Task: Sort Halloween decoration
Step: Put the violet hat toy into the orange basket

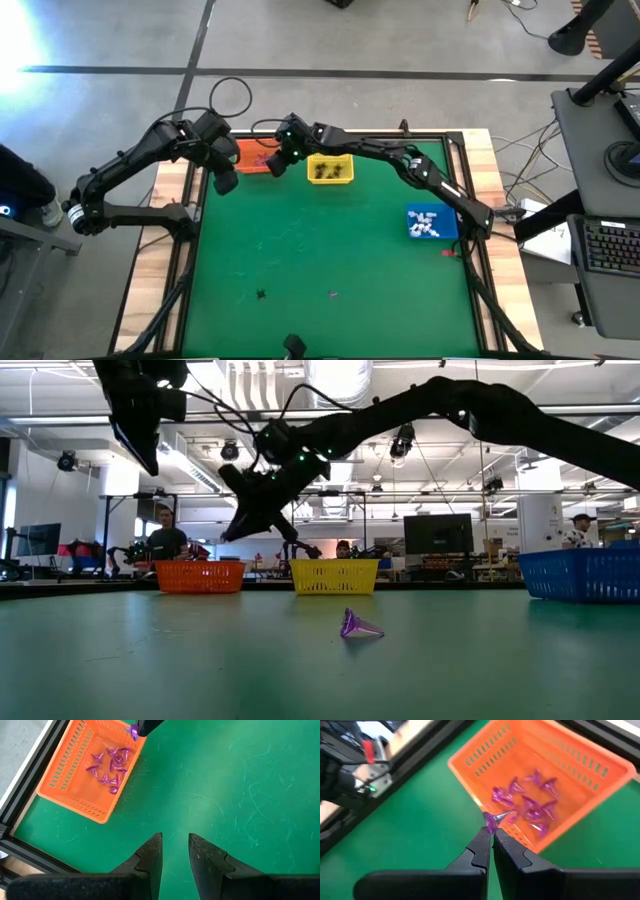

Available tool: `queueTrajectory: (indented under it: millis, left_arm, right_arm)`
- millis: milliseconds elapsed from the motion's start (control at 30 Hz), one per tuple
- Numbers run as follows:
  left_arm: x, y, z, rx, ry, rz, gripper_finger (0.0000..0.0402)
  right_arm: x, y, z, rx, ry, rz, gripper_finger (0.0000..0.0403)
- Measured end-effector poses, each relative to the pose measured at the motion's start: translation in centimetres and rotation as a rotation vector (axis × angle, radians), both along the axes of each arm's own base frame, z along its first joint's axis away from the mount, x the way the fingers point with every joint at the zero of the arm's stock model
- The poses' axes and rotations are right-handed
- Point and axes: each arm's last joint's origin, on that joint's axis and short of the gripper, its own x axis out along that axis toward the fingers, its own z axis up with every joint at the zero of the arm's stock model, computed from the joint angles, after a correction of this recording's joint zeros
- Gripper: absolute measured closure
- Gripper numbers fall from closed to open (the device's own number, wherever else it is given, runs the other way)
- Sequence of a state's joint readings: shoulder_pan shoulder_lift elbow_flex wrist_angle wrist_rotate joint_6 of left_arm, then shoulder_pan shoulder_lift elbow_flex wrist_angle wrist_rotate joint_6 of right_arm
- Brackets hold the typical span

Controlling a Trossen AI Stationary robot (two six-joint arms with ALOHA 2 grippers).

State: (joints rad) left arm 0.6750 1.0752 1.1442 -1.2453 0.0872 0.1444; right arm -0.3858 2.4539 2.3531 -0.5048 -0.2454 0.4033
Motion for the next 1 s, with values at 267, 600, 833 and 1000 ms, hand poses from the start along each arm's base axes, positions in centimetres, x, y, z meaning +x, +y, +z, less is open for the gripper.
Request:
queueTrajectory:
  millis: [267,600,833,1000]
  left_arm:
    - [0.0,0.0,0.0,-0.003,-0.002,0.006,0.0325]
    - [0.0,0.0,0.0,-0.006,-0.004,0.014,0.0325]
    - [0.0,0.0,0.0,-0.006,-0.005,0.013,0.0325]
    - [0.0,0.0,0.0,-0.006,-0.007,0.013,0.0325]
  right_arm:
    - [-0.2,-0.7,-1.0,0.01,0.029,-0.012,0.0391]
    - [-0.2,-1.5,-1.1,-0.009,0.004,-0.034,0.039]
    - [0.1,-1.7,-2.1,0.005,-0.002,-0.045,0.039]
    - [0.1,-1.8,-2.5,0.008,0.008,-0.044,0.039]
